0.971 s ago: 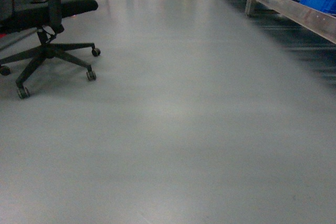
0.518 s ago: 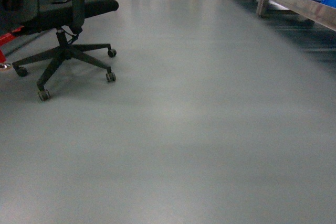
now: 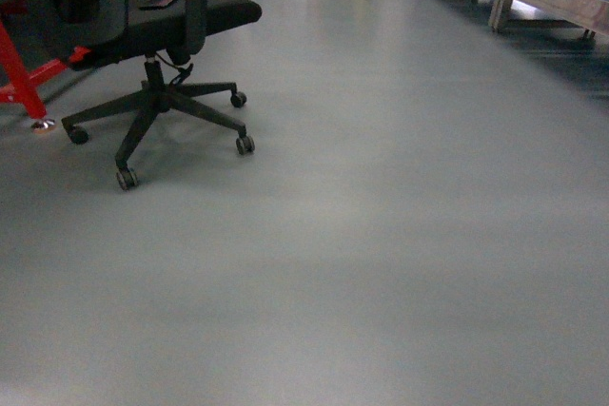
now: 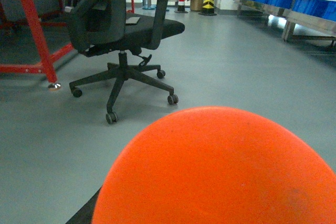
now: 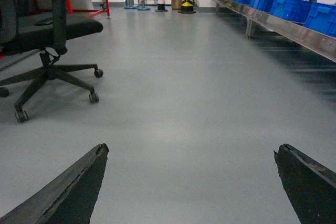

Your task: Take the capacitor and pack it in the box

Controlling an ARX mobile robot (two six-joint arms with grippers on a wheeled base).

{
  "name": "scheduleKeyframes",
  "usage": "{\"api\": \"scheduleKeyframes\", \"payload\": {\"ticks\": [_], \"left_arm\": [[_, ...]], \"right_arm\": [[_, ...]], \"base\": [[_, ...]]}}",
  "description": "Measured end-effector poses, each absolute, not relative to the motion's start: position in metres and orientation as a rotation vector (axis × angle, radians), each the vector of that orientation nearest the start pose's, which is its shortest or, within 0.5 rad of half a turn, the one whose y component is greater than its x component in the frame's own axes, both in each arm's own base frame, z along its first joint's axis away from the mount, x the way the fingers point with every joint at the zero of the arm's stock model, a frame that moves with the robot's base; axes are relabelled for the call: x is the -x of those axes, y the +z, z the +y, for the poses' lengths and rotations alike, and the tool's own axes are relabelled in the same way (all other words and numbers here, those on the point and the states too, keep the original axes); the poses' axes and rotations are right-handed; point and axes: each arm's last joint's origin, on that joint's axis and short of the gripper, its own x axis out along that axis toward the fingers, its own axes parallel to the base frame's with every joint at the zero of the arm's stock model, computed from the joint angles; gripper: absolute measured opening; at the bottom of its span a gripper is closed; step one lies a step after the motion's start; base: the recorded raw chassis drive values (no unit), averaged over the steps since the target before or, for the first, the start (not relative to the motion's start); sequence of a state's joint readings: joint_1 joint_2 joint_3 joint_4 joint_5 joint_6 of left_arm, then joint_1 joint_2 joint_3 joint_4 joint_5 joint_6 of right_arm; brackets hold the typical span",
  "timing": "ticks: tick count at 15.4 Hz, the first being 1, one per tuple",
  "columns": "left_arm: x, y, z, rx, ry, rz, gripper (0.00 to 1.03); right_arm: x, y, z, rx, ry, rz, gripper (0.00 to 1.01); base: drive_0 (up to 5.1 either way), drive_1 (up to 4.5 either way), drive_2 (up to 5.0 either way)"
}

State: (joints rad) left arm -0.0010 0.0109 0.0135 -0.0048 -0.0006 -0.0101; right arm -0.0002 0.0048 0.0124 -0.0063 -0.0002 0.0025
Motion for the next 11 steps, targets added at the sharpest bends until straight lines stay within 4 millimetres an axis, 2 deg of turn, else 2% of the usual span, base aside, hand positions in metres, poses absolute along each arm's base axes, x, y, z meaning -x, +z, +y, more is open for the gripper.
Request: {"api": "scheduleKeyframes", "payload": {"ticks": [11], "left_arm": [[-0.0976,0.1666,-0.0001,0.01,-0.001,0.004,0.43]], "right_arm": [[-0.0972,0.1668,0.0,-0.002,0.0,-0.001,0.98]], "base": [[-4.9,3.18,1.8]]}}
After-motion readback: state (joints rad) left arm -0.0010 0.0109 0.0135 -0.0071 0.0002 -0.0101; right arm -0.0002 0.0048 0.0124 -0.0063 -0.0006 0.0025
